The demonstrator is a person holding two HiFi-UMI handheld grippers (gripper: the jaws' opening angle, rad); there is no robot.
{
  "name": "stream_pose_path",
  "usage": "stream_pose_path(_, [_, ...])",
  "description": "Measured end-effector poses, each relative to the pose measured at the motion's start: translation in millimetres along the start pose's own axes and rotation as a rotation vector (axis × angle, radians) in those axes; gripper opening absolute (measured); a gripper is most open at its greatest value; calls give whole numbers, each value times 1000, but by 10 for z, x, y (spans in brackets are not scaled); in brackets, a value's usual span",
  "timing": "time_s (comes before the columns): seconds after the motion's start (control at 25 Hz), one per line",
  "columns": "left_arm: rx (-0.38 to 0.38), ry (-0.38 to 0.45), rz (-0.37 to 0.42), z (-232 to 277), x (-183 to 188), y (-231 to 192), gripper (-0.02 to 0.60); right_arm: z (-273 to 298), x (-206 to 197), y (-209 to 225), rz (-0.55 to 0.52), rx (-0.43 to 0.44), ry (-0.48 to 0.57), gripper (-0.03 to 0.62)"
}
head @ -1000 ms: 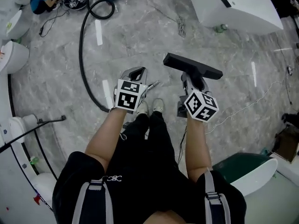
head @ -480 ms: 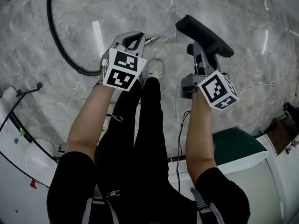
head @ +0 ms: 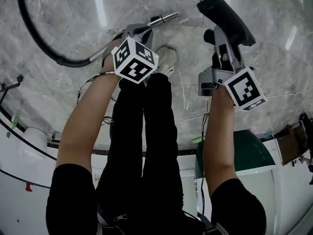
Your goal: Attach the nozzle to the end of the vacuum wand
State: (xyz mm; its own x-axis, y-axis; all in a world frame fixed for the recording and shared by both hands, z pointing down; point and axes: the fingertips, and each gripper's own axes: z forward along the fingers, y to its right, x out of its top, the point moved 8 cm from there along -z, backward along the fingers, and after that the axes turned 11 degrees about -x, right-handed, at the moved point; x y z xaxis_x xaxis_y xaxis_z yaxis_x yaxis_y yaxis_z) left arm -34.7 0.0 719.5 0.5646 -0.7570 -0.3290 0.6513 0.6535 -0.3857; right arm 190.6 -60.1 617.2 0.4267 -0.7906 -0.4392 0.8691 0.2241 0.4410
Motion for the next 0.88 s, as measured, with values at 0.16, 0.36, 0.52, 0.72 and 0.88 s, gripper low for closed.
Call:
stream_pose_path(0.16, [73,-112,-4,745,-368,-272,183,312,-191,248,-31,6,-51,181])
stream_pose_path(0.36, [67,-273,-11,1402,-734,-418,184,542,-306,448,-63,11,-78,181])
stream_pose_path(0.52, [74,-352,69,1679,-874,-430,183,610,-288,541,-61,5,-67,181])
stream_pose_path(0.72, [84,-333,120,1666,-946,-446,179,614,-299,582,-83,21,-56,181])
stream_pose_path(0.88, [50,-299,135,1495,-893,-385,178,604,-296,567,-62,15,-55,181])
